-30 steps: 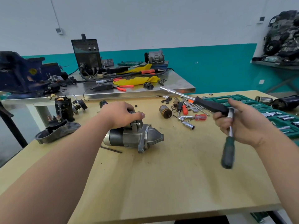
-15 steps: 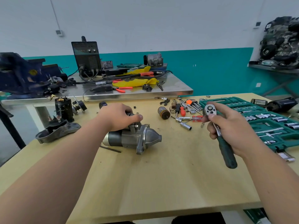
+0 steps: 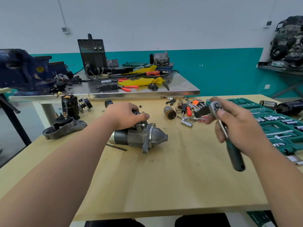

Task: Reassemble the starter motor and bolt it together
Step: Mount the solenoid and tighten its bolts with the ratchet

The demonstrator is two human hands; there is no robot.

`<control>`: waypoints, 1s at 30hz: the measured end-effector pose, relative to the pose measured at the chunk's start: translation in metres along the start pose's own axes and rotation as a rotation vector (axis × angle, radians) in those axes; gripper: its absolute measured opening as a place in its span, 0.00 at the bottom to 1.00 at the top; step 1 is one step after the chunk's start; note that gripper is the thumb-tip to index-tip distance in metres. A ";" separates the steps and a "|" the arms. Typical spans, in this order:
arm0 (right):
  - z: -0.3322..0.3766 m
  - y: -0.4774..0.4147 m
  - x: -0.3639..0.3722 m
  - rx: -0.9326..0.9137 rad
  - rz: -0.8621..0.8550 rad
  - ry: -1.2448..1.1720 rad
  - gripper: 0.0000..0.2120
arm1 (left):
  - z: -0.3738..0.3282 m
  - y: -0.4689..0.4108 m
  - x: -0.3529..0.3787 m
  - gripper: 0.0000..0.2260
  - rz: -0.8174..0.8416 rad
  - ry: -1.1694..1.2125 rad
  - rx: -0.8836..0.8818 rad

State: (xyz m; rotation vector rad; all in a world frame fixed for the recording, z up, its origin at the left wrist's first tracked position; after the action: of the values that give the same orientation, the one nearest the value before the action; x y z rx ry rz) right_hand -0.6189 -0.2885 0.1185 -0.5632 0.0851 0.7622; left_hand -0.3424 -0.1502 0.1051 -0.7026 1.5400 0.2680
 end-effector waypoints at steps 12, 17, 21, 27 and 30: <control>-0.040 -0.001 -0.024 0.106 -0.150 -0.420 0.11 | -0.007 -0.014 0.012 0.27 0.189 -0.060 -0.069; -0.073 -0.006 -0.015 0.250 -0.155 -0.478 0.11 | -0.003 -0.019 0.021 0.26 0.293 0.020 -0.131; -0.078 -0.017 -0.005 0.279 -0.148 -0.470 0.11 | 0.000 -0.021 0.022 0.30 0.360 0.068 -0.179; -0.089 -0.023 0.007 0.314 -0.106 -0.470 0.12 | 0.003 -0.021 0.024 0.33 0.426 0.068 -0.203; -0.095 -0.024 0.010 0.331 -0.108 -0.495 0.11 | 0.003 -0.021 0.024 0.33 0.402 0.072 -0.207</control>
State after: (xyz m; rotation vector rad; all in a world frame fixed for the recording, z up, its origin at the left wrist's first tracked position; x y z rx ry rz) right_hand -0.5839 -0.3451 0.0458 -0.0545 -0.2720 0.7437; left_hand -0.3267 -0.1713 0.0864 -0.5605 1.7325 0.7178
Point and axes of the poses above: each hand's wrist, its own y-axis away from the middle knuckle, its own x-axis out of the palm, z = x × y, the point moved 9 cm from there along -y, towards the middle knuckle
